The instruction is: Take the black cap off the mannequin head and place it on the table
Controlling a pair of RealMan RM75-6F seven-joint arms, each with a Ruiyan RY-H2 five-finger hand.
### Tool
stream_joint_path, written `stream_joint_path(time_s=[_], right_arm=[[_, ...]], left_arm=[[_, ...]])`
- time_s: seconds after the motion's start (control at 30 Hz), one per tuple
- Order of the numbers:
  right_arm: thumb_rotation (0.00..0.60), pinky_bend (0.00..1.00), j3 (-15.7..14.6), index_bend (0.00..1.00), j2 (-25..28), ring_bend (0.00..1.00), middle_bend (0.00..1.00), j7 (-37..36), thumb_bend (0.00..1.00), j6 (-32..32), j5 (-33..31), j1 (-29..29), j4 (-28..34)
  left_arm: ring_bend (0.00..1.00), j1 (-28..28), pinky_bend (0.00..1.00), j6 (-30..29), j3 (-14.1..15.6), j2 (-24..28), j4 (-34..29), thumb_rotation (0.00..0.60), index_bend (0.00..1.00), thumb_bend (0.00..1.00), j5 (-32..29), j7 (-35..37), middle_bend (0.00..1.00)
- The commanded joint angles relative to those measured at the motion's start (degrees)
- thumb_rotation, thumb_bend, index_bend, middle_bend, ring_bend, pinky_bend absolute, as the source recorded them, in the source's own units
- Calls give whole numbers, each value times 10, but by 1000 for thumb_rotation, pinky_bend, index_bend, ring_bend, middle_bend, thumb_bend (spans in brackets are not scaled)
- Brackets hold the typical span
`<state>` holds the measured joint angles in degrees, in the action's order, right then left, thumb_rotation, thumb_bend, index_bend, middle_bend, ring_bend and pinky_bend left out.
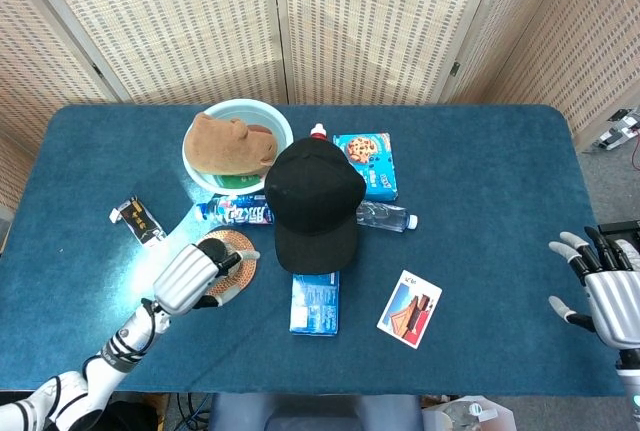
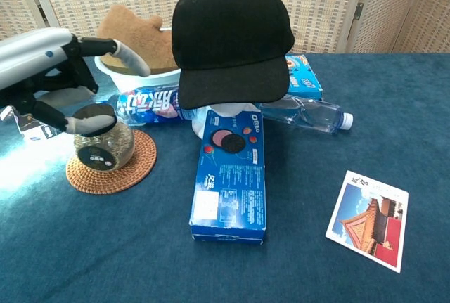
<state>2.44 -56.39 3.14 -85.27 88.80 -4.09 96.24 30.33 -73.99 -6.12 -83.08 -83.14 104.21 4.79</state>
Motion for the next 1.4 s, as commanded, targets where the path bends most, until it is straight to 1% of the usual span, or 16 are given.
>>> stream_joint_path(time_s=[0.03, 0.2, 0.6, 0.8, 1.13, 1.4], right_arm=[[600, 144, 0, 242, -1, 43, 190, -1, 191, 1, -2, 0, -2], [600, 144, 0, 242, 1, 43, 190, -3, 191, 1, -6, 2, -4], [600, 145, -1, 242, 5, 43, 190, -7, 191, -3, -9, 8, -5], [600, 145, -2, 242, 7, 43, 190, -6, 191, -5, -10, 10, -3], [600, 145, -3, 242, 12, 43, 190, -6, 191, -12, -12, 18, 0], [600, 145, -4, 242, 13, 43, 190, -8, 192, -13, -13, 21, -2]], left_arm=[[1000, 20, 1000, -1, -3, -26, 25, 600, 298, 258, 6, 4, 1000], [1000, 43, 1000, -7, -8, -61, 61, 600, 302, 259, 6, 8, 1000], [1000, 81, 1000, -14, -12, -127, 121, 600, 311, 259, -10, 20, 1000], [1000, 94, 1000, -20, -15, -154, 141, 600, 328, 258, -19, 22, 1000], [1000, 113, 1000, -29, -20, -198, 194, 600, 359, 258, -37, 19, 1000], [1000, 122, 1000, -49, -29, -225, 226, 600, 408, 258, -51, 23, 1000]])
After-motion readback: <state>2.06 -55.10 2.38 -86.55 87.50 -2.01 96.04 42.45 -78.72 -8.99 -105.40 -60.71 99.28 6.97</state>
